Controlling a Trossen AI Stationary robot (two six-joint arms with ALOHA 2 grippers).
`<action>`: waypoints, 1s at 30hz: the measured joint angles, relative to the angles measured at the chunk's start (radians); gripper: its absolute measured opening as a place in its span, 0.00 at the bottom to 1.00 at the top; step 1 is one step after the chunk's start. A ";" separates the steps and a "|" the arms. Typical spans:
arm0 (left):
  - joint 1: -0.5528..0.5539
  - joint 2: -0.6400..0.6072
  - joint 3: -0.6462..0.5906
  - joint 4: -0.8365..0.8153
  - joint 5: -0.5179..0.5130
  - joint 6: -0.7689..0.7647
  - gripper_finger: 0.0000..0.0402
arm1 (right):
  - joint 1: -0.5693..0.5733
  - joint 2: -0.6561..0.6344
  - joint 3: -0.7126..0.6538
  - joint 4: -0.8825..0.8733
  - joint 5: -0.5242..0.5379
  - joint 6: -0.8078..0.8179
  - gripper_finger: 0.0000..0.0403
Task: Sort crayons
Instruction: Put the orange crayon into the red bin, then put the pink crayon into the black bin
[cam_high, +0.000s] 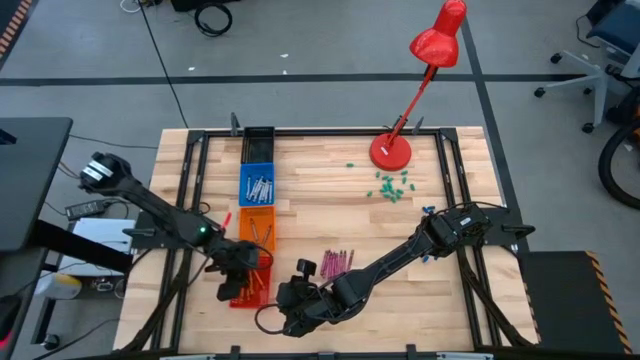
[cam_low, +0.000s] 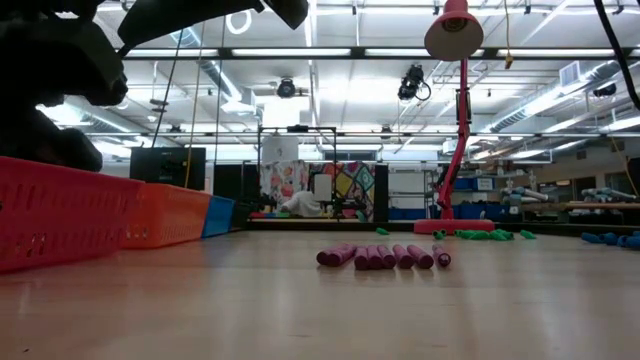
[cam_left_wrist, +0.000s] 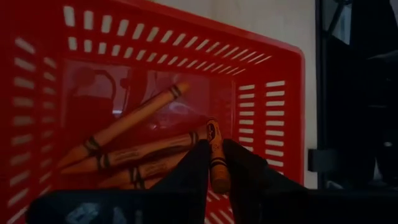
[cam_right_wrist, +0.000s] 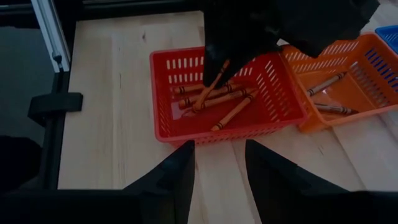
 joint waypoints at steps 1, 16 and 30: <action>0.000 0.005 0.000 0.008 0.001 0.000 0.13 | 0.000 0.000 0.000 -0.001 0.000 0.000 0.36; -0.003 0.010 0.000 0.026 0.005 0.015 0.21 | 0.000 0.000 0.000 0.002 0.000 0.003 0.36; 0.009 0.001 0.055 0.005 0.013 0.111 0.34 | 0.000 0.000 0.000 -0.053 0.055 0.082 0.36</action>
